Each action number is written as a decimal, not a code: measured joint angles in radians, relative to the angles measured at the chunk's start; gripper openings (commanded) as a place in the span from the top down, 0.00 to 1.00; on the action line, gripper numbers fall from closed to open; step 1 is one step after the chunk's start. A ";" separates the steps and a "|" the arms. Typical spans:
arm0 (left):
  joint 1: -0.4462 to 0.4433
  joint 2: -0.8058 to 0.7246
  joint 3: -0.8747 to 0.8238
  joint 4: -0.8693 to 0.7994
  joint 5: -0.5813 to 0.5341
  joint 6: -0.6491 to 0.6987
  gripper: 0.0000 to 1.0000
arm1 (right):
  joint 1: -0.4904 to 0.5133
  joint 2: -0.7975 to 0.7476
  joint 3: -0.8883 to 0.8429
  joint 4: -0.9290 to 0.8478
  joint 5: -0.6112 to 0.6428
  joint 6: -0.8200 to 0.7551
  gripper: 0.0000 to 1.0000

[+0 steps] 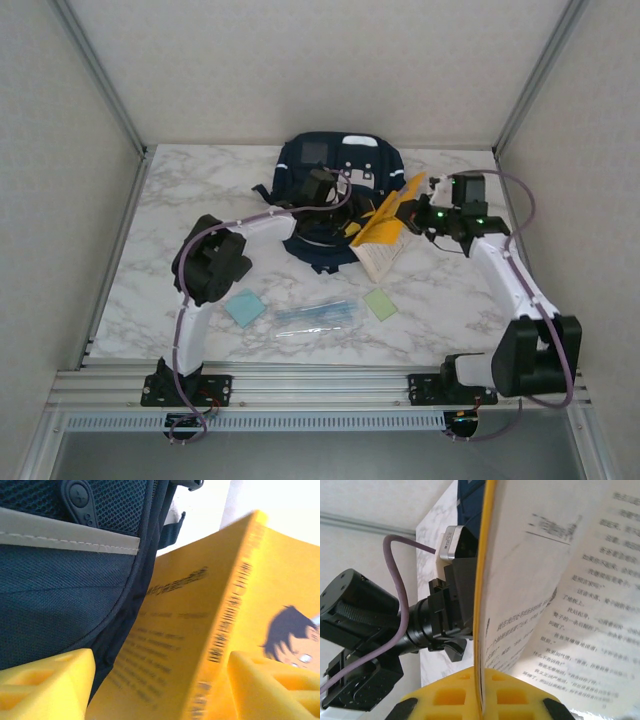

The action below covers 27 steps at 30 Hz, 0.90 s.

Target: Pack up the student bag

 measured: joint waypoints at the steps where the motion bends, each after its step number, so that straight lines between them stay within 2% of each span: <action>1: 0.001 -0.005 -0.021 0.028 0.002 -0.017 0.30 | 0.013 0.026 0.000 0.024 -0.003 0.007 1.00; 6: 0.006 -0.023 -0.118 0.156 0.002 -0.086 0.30 | 0.029 0.108 -0.031 0.129 -0.022 0.021 1.00; 10: 0.011 -0.023 -0.165 0.213 0.002 -0.111 0.37 | 0.020 0.109 -0.106 0.188 -0.018 0.021 1.00; 15: 0.017 -0.023 -0.183 0.215 -0.006 -0.121 0.63 | -0.002 0.098 -0.187 0.201 0.014 0.021 1.00; 21: 0.017 -0.023 -0.184 0.216 0.001 -0.124 0.84 | -0.003 0.090 -0.222 0.153 0.071 0.010 1.00; 22: 0.016 -0.023 -0.183 0.222 0.005 -0.120 0.92 | -0.003 0.085 -0.222 0.148 0.077 0.010 0.87; 23: 0.014 -0.023 -0.182 0.232 0.008 -0.116 1.00 | -0.003 0.080 -0.222 0.140 0.082 0.008 0.67; 24: 0.013 -0.024 -0.180 0.240 0.011 -0.115 1.00 | -0.003 0.074 -0.222 0.132 0.090 0.008 0.40; 25: 0.013 -0.027 -0.179 0.241 0.013 -0.113 1.00 | -0.003 0.068 -0.222 0.120 0.095 0.006 0.20; 26: 0.012 -0.028 -0.178 0.240 0.013 -0.114 1.00 | -0.002 0.062 -0.220 0.105 0.102 0.006 0.05; 27: 0.011 -0.028 -0.175 0.237 0.011 -0.114 1.00 | 0.000 0.052 -0.218 0.086 0.115 0.008 0.01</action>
